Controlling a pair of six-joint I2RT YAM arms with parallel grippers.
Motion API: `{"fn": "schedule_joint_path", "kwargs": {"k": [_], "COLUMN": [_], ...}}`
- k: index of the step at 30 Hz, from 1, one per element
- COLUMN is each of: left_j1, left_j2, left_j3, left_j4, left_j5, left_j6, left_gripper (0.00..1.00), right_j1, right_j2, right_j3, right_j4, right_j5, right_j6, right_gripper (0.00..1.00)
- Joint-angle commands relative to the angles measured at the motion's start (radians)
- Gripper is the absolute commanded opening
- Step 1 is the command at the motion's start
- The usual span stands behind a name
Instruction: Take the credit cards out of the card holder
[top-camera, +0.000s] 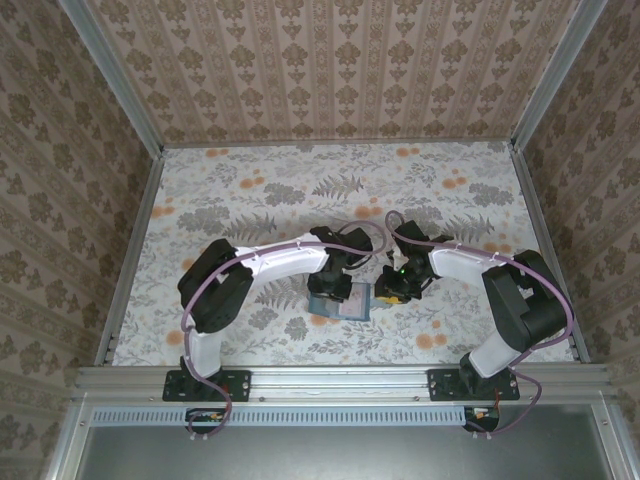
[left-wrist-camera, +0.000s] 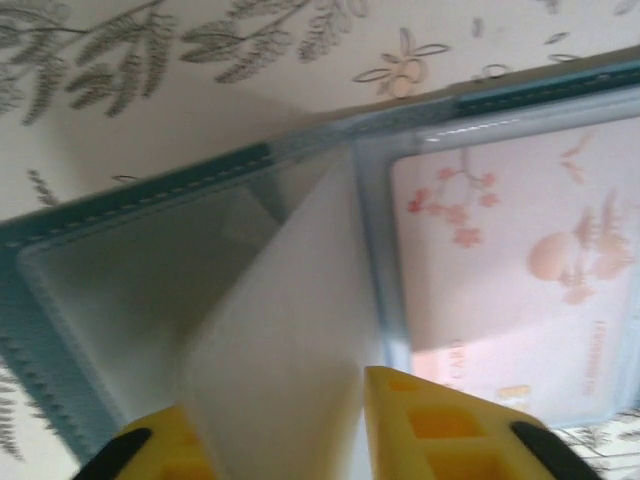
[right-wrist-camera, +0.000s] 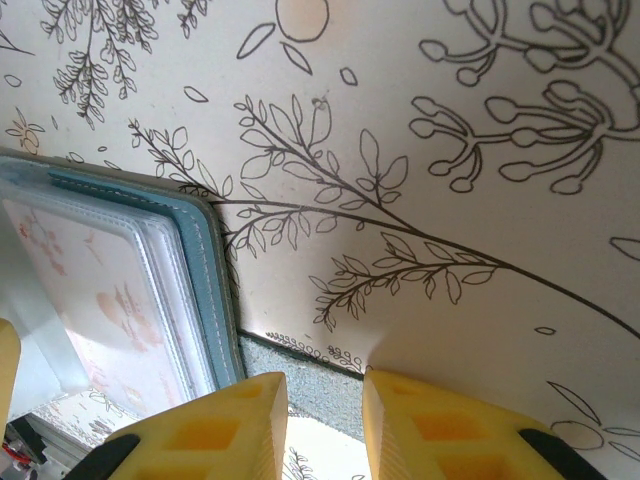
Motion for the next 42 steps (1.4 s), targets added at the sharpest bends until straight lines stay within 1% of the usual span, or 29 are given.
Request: {"fn": "schedule_joint_path", "kwargs": {"k": [1,12,15,20,24,27,30,34,37,42], "left_j1": [0.007,0.014,0.021,0.037,0.045,0.05,0.055,0.069,0.08,0.096], "left_j2": [-0.018,0.015,-0.006,-0.076,-0.132,-0.159,-0.19,-0.213,-0.206,-0.186], "left_j3": [-0.012,-0.01,-0.006,-0.005,-0.012,-0.011,-0.033,-0.11,-0.157,-0.223], "left_j4": [-0.085,-0.206,-0.225,-0.206,-0.148,-0.098,-0.008,0.166,0.261,0.395], "left_j5": [-0.071,-0.183,-0.21,-0.203,-0.157,-0.106,-0.022,0.118,0.193,0.29], "left_j6": [0.017,0.041,0.038,0.037,0.037,0.031,0.018,-0.019,-0.05,-0.085], "left_gripper": [0.33,0.4,0.41,0.42,0.41,0.37,0.32,0.27,0.24,0.24], "right_j1": [0.004,0.005,0.005,0.005,0.007,0.01,0.014,0.021,0.026,0.037], "right_j2": [0.029,0.028,0.023,0.01,-0.012,-0.028,-0.048,-0.073,-0.084,-0.091], "right_j3": [0.009,0.004,0.004,0.005,0.01,0.017,0.026,0.04,0.046,0.045], "right_j4": [-0.035,-0.035,-0.035,-0.064,-0.073,-0.082,-0.091,-0.1,-0.089,-0.046], "right_j5": [0.044,0.045,0.046,0.047,0.049,0.05,0.052,0.049,0.025,-0.031], "right_j6": [-0.024,-0.021,-0.021,-0.017,-0.014,-0.011,-0.004,0.007,0.02,0.06], "right_gripper": [0.28,0.28,0.28,0.28,0.28,0.28,0.28,0.28,0.28,0.28]}}
